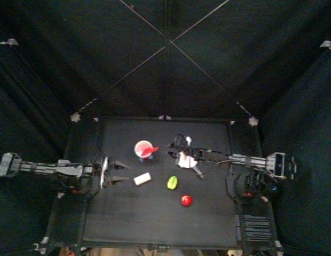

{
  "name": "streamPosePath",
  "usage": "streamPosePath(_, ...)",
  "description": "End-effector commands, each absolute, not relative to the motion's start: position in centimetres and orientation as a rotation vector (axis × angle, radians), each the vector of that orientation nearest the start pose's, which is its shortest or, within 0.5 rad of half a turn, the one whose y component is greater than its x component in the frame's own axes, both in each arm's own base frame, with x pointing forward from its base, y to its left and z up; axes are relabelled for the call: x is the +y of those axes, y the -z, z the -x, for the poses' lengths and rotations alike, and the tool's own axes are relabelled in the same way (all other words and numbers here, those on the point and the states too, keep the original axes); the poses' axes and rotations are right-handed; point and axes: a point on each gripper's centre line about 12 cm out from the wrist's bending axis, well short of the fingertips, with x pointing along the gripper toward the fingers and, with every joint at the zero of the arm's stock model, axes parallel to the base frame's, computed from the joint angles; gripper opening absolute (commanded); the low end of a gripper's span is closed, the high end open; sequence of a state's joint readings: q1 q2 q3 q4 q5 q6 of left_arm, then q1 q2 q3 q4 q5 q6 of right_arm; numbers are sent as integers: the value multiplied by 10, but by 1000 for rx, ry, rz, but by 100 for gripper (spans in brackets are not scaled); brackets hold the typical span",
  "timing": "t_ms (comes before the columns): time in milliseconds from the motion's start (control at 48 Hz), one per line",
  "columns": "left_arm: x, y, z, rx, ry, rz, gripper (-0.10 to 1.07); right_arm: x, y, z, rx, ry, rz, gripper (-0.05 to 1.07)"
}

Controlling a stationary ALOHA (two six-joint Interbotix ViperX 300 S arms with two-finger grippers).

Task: Grab knife

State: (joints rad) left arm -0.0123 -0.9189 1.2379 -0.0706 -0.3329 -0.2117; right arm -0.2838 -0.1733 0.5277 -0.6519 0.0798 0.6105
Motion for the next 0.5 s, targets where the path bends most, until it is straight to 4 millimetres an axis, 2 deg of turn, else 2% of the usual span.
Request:
streamPosePath(0,2,-269,-203,-28,-18,278,94,-114,-301,-397,429,328,81,80)
streamPosePath(83,3,-269,-203,-28,-19,278,94,-110,-298,-412,501,347,193,84)
streamPosePath(229,3,-269,-203,-27,-20,280,94,-98,-290,-434,634,400,427,84)
streamPosePath(479,3,-270,-203,-30,-21,283,94,-69,-289,-453,813,449,723,84)
